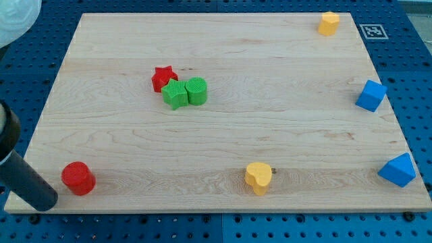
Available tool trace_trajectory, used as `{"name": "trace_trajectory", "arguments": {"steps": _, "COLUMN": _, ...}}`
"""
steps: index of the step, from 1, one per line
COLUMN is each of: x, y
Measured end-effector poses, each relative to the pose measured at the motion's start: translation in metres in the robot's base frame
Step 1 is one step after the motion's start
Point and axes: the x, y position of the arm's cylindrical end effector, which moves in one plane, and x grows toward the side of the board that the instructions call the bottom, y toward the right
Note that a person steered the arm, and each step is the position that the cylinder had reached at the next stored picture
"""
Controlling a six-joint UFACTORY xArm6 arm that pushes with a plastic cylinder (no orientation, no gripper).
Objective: Move the red circle to the bottom left of the green star
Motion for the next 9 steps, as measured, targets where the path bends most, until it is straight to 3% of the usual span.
{"name": "trace_trajectory", "arguments": {"steps": 3, "x": -0.056, "y": 0.039}}
{"name": "trace_trajectory", "arguments": {"steps": 6, "x": -0.069, "y": 0.065}}
{"name": "trace_trajectory", "arguments": {"steps": 7, "x": -0.096, "y": 0.058}}
{"name": "trace_trajectory", "arguments": {"steps": 8, "x": -0.096, "y": 0.071}}
{"name": "trace_trajectory", "arguments": {"steps": 9, "x": -0.058, "y": 0.093}}
